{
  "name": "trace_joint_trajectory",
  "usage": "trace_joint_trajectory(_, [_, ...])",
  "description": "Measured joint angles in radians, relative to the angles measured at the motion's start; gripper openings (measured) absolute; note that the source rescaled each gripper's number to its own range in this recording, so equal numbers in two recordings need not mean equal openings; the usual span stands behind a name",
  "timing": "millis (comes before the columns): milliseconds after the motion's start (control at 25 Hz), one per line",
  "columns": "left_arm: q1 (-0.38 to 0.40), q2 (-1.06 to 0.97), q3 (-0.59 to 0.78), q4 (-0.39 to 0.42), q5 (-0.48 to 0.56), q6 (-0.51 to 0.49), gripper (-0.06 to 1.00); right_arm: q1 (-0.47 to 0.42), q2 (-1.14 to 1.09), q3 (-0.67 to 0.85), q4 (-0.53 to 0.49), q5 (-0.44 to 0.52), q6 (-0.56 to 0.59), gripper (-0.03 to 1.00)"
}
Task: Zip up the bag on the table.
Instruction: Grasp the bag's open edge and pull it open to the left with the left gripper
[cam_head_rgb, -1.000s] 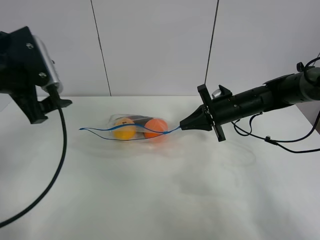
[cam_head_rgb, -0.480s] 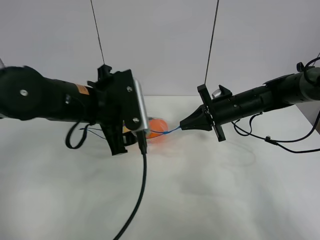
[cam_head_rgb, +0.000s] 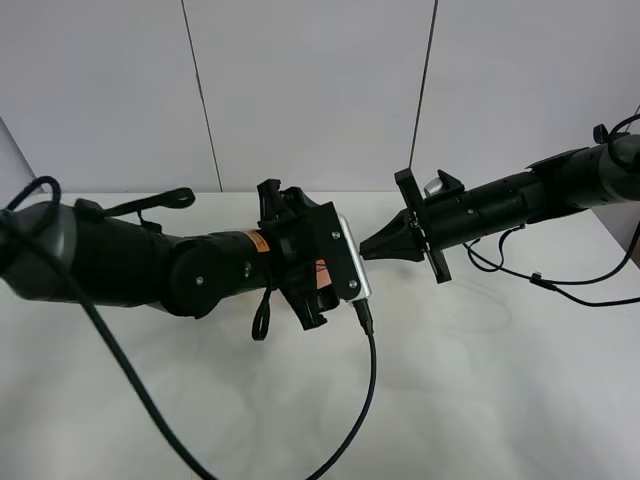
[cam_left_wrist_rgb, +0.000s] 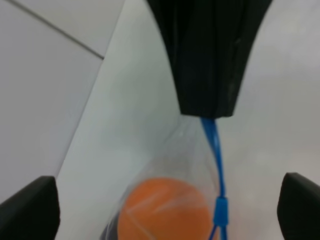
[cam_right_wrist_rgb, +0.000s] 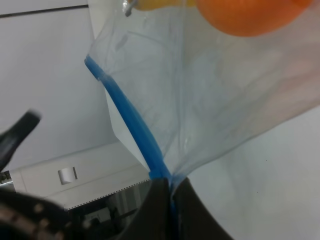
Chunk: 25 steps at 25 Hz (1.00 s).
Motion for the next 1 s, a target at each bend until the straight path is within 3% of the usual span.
trace_joint_trajectory(80, [-0.001,0.023,0.0,0.0,-0.031,-0.004,0.93,0.0,0.0,0.0,0.0,0.0,0.0,0.0])
trace_joint_trajectory(320, [-0.001,0.042,0.0,0.0,-0.056,-0.026,0.5,0.0,0.0,0.0,0.001,0.0,0.0,0.0])
trace_joint_trajectory(440, [-0.002,0.044,0.0,0.0,-0.053,-0.028,0.35,0.0,-0.001,0.0,0.004,-0.001,0.0,0.0])
trace_joint_trajectory(800, [-0.002,0.045,0.019,0.0,-0.028,-0.028,0.27,0.0,-0.002,-0.002,0.004,-0.001,0.0,0.0])
trace_joint_trajectory(1000, [-0.002,0.045,0.034,0.011,-0.028,-0.028,0.15,0.0,-0.003,-0.002,0.003,-0.001,0.0,0.0])
